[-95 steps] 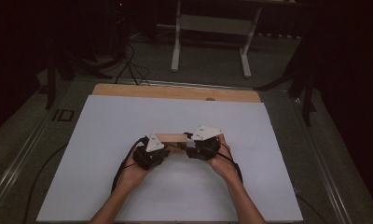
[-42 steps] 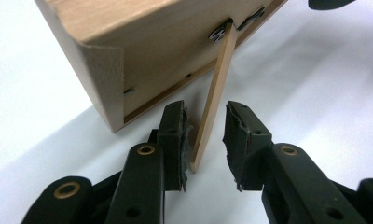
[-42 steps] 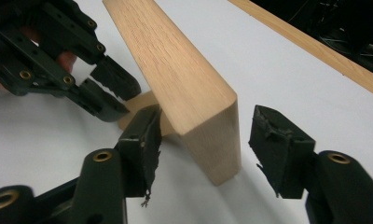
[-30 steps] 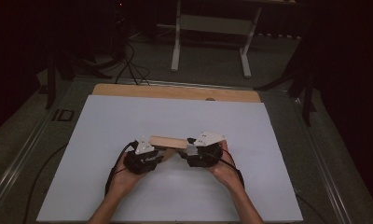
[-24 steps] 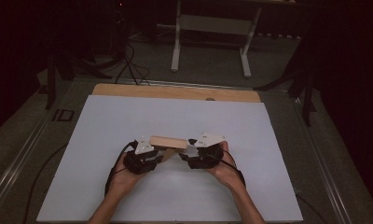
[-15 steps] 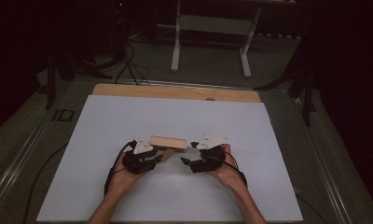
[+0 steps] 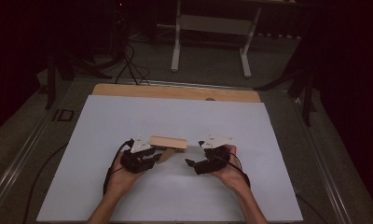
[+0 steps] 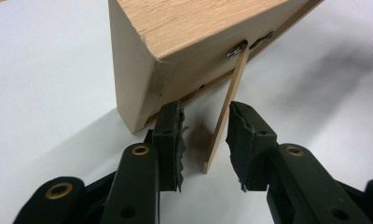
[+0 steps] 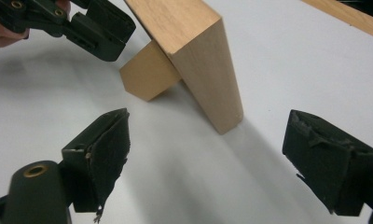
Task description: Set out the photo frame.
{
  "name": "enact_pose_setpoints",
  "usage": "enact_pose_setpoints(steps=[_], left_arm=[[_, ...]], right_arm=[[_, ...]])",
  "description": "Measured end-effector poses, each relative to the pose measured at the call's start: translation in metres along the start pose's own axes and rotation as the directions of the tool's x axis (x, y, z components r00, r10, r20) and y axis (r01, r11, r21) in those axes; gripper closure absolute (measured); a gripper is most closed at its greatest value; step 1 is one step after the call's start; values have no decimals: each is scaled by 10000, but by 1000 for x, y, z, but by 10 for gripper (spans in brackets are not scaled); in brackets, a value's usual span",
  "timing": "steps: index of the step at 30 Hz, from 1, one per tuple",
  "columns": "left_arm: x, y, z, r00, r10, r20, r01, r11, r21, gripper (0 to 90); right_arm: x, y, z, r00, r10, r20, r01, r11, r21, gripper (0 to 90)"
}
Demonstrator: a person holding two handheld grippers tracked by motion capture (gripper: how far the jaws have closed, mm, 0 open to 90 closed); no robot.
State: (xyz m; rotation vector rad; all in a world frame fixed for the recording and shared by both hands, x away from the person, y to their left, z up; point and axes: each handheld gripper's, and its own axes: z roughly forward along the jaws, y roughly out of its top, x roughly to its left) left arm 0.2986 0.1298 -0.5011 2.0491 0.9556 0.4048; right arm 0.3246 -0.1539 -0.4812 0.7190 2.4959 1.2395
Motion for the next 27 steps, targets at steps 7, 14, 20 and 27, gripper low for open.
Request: enact_pose_setpoints(steps=[7, 14, 20, 27], left_arm=[[2, 2, -2, 9997, -197, 132, 199, 9997, -155, 649], [2, 3, -4, 9998, -202, -4, 201, 9994, -292, 692], [1, 3, -3, 9999, -131, -40, 129, 9995, -282, 699], [-2, 4, -1, 10000, 21, -97, -23, 9998, -211, 717]], right_arm=[[-3, 0, -5, 9991, -17, 432, 20, 10000, -64, 169], [-9, -4, -12, 9978, 99, 654, -84, 9997, -235, 452], [-14, -3, -13, 9953, 418, 868, -377, 9981, -477, 647], [-21, 2, 1, 9879, 1241, 933, -1160, 9894, -874, 843]])
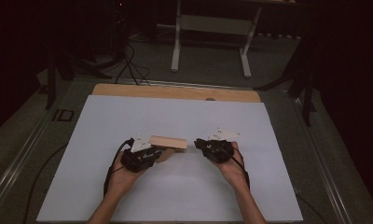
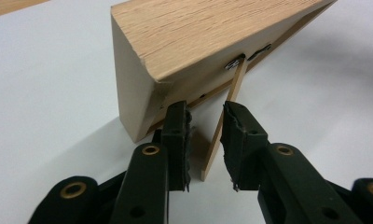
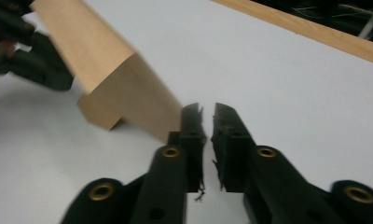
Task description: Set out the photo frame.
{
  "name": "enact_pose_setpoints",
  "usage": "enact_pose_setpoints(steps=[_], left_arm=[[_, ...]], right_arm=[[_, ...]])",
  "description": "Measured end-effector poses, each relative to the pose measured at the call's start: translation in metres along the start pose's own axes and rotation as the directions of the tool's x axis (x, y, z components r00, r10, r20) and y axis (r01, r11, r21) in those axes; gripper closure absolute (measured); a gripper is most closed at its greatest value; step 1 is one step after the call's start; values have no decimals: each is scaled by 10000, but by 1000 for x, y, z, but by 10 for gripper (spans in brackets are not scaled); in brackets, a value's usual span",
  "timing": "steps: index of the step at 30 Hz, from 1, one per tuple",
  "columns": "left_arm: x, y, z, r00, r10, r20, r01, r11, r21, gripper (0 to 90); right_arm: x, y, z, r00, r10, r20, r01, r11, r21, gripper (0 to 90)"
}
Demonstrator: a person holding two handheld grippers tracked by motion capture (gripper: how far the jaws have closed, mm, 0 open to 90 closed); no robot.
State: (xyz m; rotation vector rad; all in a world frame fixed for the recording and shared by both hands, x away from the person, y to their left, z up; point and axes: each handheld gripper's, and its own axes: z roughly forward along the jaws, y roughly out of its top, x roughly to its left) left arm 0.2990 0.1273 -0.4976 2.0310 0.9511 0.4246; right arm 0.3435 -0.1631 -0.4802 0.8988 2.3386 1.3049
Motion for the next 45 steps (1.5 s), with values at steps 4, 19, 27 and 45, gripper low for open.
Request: enact_pose_setpoints(steps=[4, 19, 27, 45], left_arm=[[0, 0, 0, 10000, 30, -22, -30, 10000, 2, 733], [1, 0, 2, 9995, -85, -297, 85, 10000, 21, 835], [3, 2, 5, 9988, -189, -455, 189, 9998, -9, 863], [0, 9, 4, 9991, -246, -335, 239, 9995, -226, 898]], right_arm=[[-1, 5, 8, 9996, 274, 75, -273, 9996, -124, 882], [4, 20, 33, 9946, 721, -742, -754, 9962, -425, 888], [4, 18, 33, 9919, 865, -931, -901, 9953, -358, 888], [7, 16, 30, 9934, 697, -909, -724, 9970, -269, 874]])
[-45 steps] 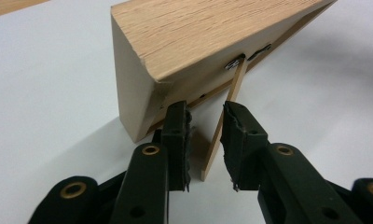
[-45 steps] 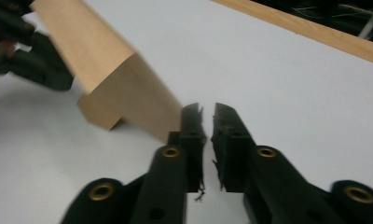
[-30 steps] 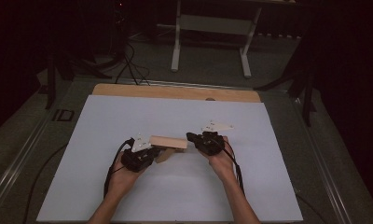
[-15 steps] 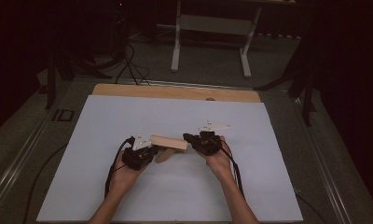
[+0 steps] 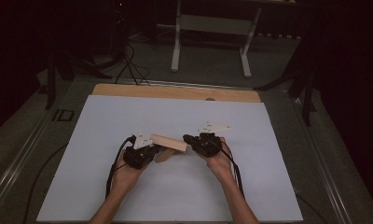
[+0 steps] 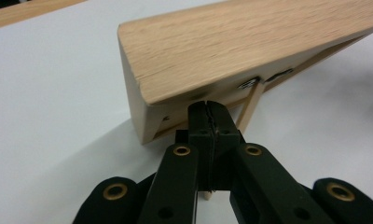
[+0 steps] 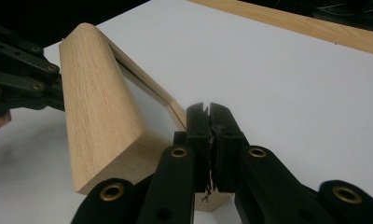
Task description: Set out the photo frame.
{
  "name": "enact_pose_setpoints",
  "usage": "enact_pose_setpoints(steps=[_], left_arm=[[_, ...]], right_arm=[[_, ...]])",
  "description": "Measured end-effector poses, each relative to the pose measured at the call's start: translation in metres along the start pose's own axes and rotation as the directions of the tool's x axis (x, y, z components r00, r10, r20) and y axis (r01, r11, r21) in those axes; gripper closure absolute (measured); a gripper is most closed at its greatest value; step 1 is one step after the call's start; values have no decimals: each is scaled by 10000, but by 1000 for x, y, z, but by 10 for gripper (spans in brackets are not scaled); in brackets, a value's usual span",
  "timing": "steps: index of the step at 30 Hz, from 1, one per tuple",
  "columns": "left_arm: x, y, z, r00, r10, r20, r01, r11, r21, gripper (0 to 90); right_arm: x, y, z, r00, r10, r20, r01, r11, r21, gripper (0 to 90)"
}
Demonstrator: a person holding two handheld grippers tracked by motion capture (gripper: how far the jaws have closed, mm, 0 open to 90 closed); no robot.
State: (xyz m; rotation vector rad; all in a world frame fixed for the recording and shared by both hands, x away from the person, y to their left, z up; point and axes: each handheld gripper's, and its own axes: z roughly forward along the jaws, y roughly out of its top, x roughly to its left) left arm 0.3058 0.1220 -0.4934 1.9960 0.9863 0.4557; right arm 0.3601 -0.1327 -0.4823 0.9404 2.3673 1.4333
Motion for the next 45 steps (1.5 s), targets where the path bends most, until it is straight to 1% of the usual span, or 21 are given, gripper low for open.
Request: enact_pose_setpoints(steps=[1, 6, 10, 11, 12, 13, 15, 18, 20, 21, 22, 24, 25, 26, 27, 30, 31, 34, 35, 36, 45], left_arm=[[0, 1, -1, 10000, -56, -24, 56, 10000, -48, 898], [-2, 2, 0, 9998, -57, -206, 56, 10000, -19, 897], [-4, 4, 0, 9991, 12, -433, -9, 10000, 81, 897], [-4, 5, 1, 9983, 5, -582, 1, 9999, 112, 897], [-4, 5, 1, 9983, 5, -582, 1, 9999, 112, 897], [-5, 6, 2, 9975, 26, -700, -17, 9999, 130, 897], [-7, 6, 3, 9969, 61, -787, -50, 9999, 145, 896], [-8, 7, 3, 9967, 138, -795, -127, 9998, 139, 897], [-9, 7, 2, 9968, 146, -781, -137, 9998, 122, 897], [-10, 8, 2, 9987, 122, -498, -120, 9999, 37, 897], [-10, 8, 2, 9987, 122, -498, -120, 9999, 37, 897], [-11, 8, 0, 9993, 70, -366, -71, 10000, -42, 897], [-13, 9, 0, 9999, -7, -159, 5, 9999, -125, 897], [-13, 9, 0, 9999, -7, -159, 5, 9999, -125, 896], [-14, 9, 0, 10000, -35, -56, 34, 9999, -157, 895], [-17, 9, 0, 10000, 13, 67, -12, 9998, -178, 895], [-19, 9, 2, 9998, 117, 175, -114, 9998, -156, 896], [-21, 10, 3, 9997, 180, 191, -177, 9998, -130, 895], [-22, 10, 4, 9994, 211, 266, -208, 9997, -111, 895], [-24, 10, 5, 9995, 215, 210, -213, 9997, -112, 896], [-21, 11, 8, 9996, 237, 154, -237, 9997, -53, 895]], right_arm=[[0, 0, 0, 10000, -38, -10, 38, 10000, 15, 874], [1, 0, 0, 10000, -60, 24, 60, 10000, 11, 880], [2, 0, -1, 10000, -77, 8, 77, 10000, 17, 888], [3, -1, -1, 9999, -105, 1, 105, 9999, 36, 889], [3, -1, -1, 9999, -105, 1, 105, 9999, 36, 889], [5, -2, -1, 9999, -149, 20, 149, 9999, 30, 892], [6, -2, -2, 9998, -184, 8, 184, 9998, 35, 892], [6, -3, -2, 9999, -171, -2, 171, 9999, 27, 891], [6, -3, -2, 9998, -200, -1, 200, 9998, 26, 891], [6, -3, -2, 9998, -222, -9, 222, 9998, 28, 891], [6, -3, -2, 9998, -222, -9, 222, 9998, 28, 891], [6, -3, -2, 9998, -218, -8, 218, 9998, 21, 892], [7, -3, -2, 9997, -244, 6, 244, 9997, 27, 891], [7, -3, -2, 9997, -244, 6, 244, 9997, 27, 891], [7, -3, -3, 9995, -311, 30, 311, 9995, 29, 892], [8, -3, -3, 9993, -354, 67, 354, 9994, 55, 892], [9, -3, -3, 9992, -402, 85, 402, 9992, 91, 892], [9, -3, -3, 9991, -407, 89, 406, 9991, 92, 892], [9, -3, -4, 9991, -404, 82, 403, 9992, 84, 892], [9, -4, -4, 9991, -411, 94, 410, 9991, 54, 893], [12, -5, -5, 9988, -465, 123, 465, 9989, 40, 897]])
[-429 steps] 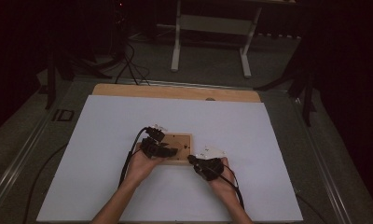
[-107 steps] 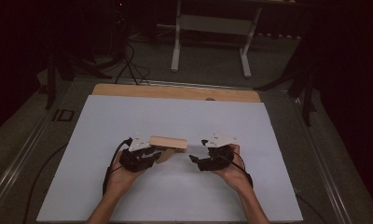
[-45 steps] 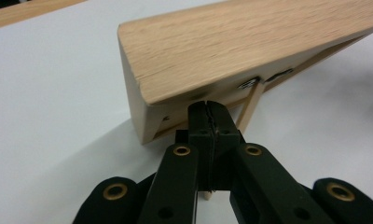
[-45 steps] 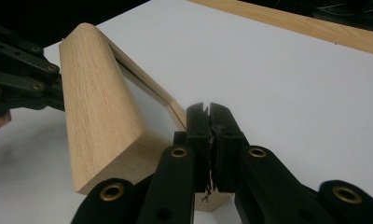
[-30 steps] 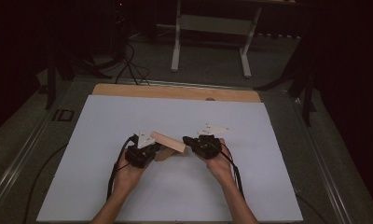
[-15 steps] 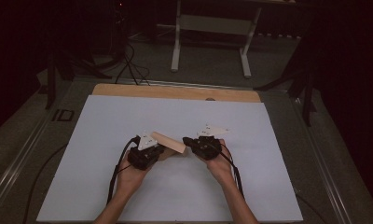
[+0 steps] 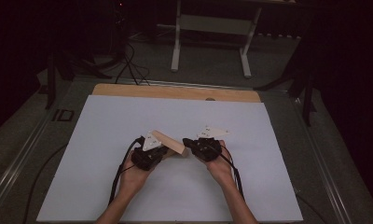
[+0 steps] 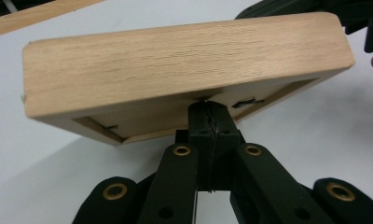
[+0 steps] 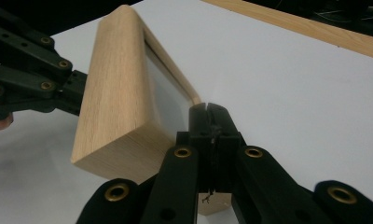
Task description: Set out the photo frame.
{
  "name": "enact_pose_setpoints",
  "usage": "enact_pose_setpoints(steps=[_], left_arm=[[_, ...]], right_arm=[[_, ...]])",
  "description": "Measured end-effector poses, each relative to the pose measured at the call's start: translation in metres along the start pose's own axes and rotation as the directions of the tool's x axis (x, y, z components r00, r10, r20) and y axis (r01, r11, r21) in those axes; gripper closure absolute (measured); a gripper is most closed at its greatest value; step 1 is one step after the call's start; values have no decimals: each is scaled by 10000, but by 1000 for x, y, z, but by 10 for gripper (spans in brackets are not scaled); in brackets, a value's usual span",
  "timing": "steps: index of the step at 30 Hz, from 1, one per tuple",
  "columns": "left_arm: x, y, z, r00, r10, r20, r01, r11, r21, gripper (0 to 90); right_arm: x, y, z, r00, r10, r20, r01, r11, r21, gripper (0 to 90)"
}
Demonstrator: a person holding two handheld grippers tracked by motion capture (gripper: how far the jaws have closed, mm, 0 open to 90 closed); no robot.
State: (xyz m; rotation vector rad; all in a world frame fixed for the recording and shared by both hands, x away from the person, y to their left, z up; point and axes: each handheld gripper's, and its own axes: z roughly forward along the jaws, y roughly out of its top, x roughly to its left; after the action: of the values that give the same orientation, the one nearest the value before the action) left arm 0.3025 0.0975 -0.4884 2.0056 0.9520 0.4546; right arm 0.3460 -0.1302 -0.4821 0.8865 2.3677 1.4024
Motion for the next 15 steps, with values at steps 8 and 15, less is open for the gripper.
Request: enact_pose_setpoints(steps=[8, 15], left_arm=[[2, 2, 2, 9999, 100, -125, -99, 9999, 105, 896], [5, 4, 7, 9997, 161, -196, -159, 9998, 120, 896]], right_arm=[[6, -1, -2, 9999, -124, -20, 124, 9999, 34, 897], [10, -2, -2, 9997, -200, -149, 201, 9998, 59, 898]])
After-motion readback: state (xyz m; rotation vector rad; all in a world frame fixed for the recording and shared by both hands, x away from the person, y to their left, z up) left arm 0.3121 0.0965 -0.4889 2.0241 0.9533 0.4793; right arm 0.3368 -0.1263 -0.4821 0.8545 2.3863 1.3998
